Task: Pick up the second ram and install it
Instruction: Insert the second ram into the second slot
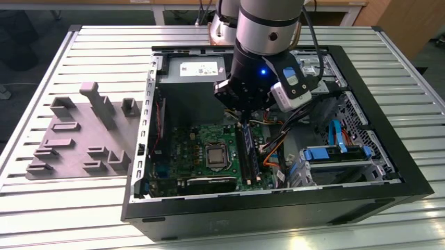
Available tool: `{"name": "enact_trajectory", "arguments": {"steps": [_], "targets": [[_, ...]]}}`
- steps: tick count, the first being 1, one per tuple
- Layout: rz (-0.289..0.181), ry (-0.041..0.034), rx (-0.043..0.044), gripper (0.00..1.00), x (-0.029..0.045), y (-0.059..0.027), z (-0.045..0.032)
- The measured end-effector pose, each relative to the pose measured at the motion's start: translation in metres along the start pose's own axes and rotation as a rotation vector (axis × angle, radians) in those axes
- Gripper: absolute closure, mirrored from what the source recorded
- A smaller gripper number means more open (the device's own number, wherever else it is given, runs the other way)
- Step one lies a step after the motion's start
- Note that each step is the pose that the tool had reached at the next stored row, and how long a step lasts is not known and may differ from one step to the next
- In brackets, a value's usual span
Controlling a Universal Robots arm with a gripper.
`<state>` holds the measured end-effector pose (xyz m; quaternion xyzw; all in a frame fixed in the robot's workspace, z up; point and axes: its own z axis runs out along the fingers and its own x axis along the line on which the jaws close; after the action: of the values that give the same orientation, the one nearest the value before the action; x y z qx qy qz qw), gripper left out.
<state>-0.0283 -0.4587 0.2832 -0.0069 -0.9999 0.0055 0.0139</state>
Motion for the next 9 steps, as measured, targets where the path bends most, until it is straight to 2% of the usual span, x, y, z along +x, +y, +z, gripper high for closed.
{"name": "enact_trajectory", "arguments": {"steps": [9], "targets": [[0.001, 0.0002, 0.0002, 0.86, -0.0003, -0.0025, 0.0058]]}}
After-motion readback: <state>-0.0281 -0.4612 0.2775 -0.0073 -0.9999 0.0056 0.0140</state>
